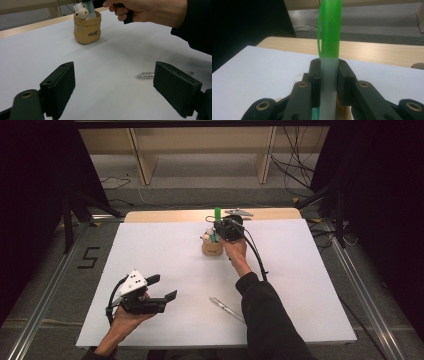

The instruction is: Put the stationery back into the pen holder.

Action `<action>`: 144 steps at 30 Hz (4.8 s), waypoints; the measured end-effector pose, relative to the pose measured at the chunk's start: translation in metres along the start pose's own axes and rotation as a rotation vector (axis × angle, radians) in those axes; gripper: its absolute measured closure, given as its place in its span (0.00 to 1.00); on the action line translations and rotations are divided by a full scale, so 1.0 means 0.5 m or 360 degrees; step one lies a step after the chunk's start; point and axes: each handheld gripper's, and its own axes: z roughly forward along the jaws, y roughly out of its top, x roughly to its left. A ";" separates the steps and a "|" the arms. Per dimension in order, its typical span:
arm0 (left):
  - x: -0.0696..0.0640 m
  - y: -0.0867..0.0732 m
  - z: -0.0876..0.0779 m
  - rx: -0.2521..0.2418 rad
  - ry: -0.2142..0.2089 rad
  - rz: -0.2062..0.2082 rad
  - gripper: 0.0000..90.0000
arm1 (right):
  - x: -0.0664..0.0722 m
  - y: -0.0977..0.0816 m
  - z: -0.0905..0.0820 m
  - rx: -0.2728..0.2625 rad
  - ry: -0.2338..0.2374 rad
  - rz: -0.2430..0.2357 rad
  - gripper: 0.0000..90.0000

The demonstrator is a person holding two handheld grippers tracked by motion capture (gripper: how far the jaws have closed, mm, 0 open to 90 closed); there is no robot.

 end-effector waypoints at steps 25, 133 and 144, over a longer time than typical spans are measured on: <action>0.000 -0.003 0.006 0.0020 -0.0006 -0.0014 0.19 | -0.010 0.004 -0.132 0.0061 0.0249 -0.0086 0.38; -0.005 -0.006 0.018 0.0084 -0.0002 0.0049 0.18 | 0.095 -0.259 -0.326 0.1298 0.0354 -0.0900 0.81; -0.006 -0.007 0.020 0.0092 -0.0004 0.0058 0.18 | 0.109 -0.256 -0.318 0.1351 0.0308 -0.0971 0.88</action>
